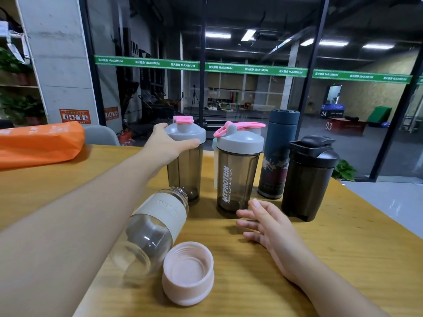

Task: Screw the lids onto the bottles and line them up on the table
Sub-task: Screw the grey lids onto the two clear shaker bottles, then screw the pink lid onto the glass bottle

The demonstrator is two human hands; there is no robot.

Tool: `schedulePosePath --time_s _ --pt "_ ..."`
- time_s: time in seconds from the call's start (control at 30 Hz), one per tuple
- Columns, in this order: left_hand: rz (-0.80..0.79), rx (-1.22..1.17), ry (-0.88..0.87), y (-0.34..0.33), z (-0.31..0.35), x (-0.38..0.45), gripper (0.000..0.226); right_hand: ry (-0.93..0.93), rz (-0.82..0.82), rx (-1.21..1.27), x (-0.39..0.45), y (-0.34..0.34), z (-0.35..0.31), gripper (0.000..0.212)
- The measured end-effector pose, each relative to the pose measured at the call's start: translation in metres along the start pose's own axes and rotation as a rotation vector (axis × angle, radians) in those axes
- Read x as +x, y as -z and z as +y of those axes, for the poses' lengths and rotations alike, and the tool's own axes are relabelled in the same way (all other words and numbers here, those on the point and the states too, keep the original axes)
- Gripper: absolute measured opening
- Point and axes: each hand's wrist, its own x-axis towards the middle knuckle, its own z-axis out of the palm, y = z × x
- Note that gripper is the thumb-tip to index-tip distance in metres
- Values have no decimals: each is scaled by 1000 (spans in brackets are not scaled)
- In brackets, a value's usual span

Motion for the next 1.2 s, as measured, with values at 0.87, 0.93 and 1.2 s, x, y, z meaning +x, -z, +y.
schedulePosePath --time_s 0.87,0.93,1.2 --pt "-145 63 50 56 -40 -80 138 145 -377 -414 -21 -10 3 64" --pt "-172 78 30 58 -46 -93 140 159 -436 -474 -24 -12 4 70" --pt "-280 42 -61 61 -55 -135 88 172 -572 -735 -35 -22 0 74"
